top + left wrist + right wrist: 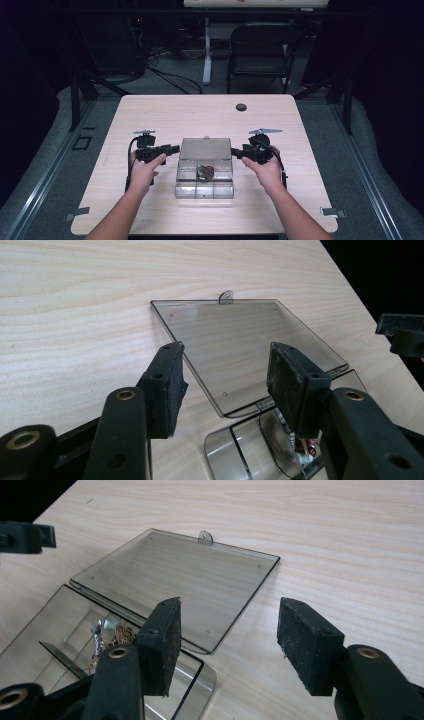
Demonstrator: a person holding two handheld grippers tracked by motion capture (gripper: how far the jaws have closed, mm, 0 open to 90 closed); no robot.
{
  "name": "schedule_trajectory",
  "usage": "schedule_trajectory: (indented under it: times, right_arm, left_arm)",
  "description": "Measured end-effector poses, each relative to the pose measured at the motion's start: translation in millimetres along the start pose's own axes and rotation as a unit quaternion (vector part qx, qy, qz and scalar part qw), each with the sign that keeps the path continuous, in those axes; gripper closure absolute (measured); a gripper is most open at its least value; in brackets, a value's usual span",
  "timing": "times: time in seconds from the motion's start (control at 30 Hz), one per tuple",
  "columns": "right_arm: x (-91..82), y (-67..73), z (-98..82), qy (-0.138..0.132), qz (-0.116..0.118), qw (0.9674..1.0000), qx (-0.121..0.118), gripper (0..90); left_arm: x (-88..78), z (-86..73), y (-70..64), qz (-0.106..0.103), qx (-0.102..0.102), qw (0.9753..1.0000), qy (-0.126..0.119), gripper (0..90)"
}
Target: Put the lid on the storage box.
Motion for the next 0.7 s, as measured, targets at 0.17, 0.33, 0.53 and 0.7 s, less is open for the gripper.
schedule_trajectory:
  times: [0.17, 0.33, 0.53, 0.7]
  right_arm:
    - [2.8, -3.8, 3.7, 0.005, -0.007, 0.9999, -0.006, 43.8]
    - [7.3, -10.2, 3.5, 0.014, -0.006, 0.9998, 0.014, 43.7]
    - [12.8, -17.0, 3.9, 0.013, -0.004, 0.9995, 0.030, 43.9]
    - [17.7, -18.0, 4.5, 0.012, -0.002, 0.9990, 0.042, 44.1]
  left_arm:
    - [5.4, 3.8, 2.9, 0.002, -0.009, 0.9999, 0.004, 49.2]
    - [11.6, 6.5, 2.8, 0.004, -0.014, 0.9999, 0.009, 49.2]
    - [20.3, 6.4, 2.4, -0.006, -0.025, 0.9996, 0.014, 51.8]
    - [27.1, 5.1, 4.9, -0.005, -0.028, 0.9994, 0.020, 51.9]
Point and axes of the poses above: each handheld gripper's, and its own axes: x roughly forward along the jaws, z roughly out of its top, y roughly to its left, the point moved 6 cm from there along x, roughly forward along the jaws, and after that the axes turned 2 degrees about z, right-handed, at the moved point
